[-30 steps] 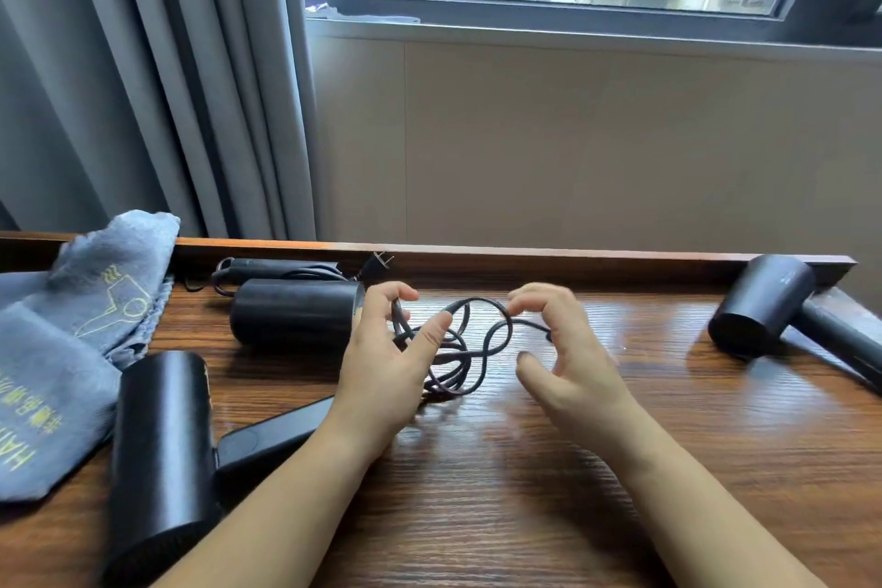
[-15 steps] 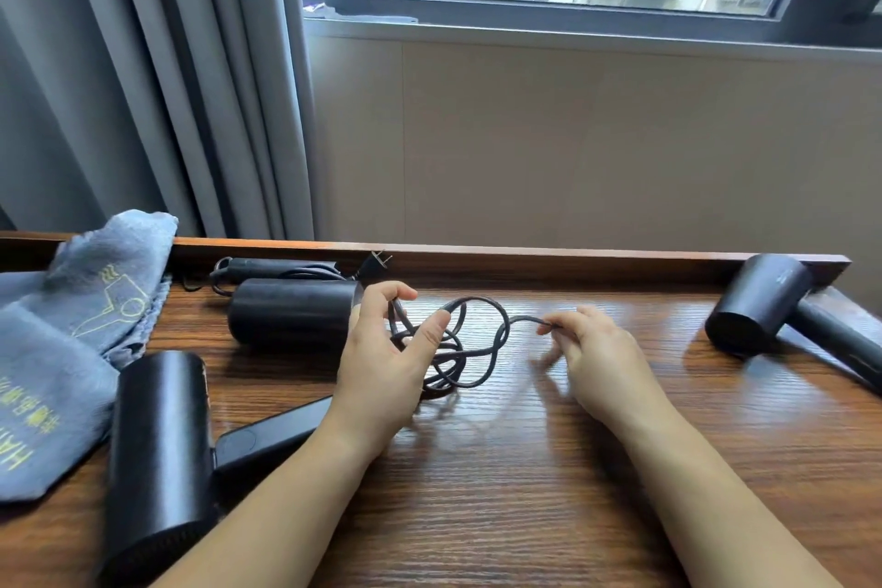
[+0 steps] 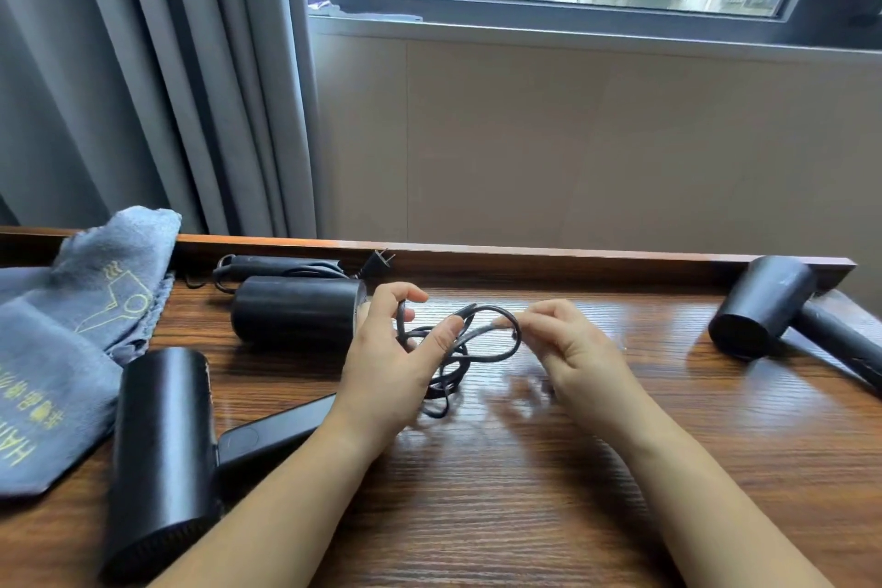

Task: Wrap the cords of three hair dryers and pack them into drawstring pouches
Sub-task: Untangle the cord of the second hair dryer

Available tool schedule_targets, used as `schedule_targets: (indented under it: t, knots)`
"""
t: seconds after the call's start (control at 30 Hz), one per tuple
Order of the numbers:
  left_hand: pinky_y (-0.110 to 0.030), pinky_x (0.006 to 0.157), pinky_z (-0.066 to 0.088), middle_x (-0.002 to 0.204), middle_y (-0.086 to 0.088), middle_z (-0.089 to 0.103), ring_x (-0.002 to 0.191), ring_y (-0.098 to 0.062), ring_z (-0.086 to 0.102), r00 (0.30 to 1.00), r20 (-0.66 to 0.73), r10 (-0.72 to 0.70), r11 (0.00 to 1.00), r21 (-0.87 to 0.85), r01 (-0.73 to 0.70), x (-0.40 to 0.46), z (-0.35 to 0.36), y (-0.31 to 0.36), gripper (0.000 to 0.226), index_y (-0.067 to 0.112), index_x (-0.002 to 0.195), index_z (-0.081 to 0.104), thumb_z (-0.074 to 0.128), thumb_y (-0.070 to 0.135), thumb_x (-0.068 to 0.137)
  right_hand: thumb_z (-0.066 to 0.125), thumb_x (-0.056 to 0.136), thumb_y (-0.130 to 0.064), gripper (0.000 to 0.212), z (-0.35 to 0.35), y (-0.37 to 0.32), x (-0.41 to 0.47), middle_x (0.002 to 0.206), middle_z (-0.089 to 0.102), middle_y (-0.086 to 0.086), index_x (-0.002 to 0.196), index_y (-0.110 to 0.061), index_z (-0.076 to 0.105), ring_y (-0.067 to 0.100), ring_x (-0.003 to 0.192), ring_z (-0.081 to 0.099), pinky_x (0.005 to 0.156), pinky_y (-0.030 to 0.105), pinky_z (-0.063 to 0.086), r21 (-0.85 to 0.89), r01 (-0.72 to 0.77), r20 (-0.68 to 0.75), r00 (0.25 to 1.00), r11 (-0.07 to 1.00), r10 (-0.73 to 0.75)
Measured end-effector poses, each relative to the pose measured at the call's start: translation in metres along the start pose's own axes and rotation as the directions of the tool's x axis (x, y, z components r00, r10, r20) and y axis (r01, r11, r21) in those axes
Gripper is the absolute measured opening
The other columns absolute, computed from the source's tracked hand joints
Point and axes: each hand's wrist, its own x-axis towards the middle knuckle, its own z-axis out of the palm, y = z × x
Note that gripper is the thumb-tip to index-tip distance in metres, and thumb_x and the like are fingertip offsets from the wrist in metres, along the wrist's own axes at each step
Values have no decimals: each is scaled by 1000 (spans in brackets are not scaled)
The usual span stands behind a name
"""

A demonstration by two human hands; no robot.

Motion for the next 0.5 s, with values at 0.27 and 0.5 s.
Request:
schedule_targets:
  t: [0.27, 0.5]
  knots:
    - [0, 66, 35, 112, 1, 52, 86, 2, 53, 1000, -6, 5, 1000, 23, -5, -2, 1, 3, 28, 40, 99, 52, 75, 39, 82, 50, 91, 0, 43, 0, -15, -6, 122, 67, 3, 128, -20, 58, 21, 115, 62, 98, 32, 49, 529, -27, 65, 998, 848, -8]
    - [-3, 67, 37, 106, 4, 51, 84, -7, 55, 999, -30, 19, 998, 54, -17, -1, 2, 0, 31, 34, 102, 56, 77, 40, 80, 70, 82, 3, 70, 9, -24, -9, 133, 54, 12, 142, -21, 45, 23, 101, 58, 95, 36, 50, 686, -104, 218, 974, 721, -66]
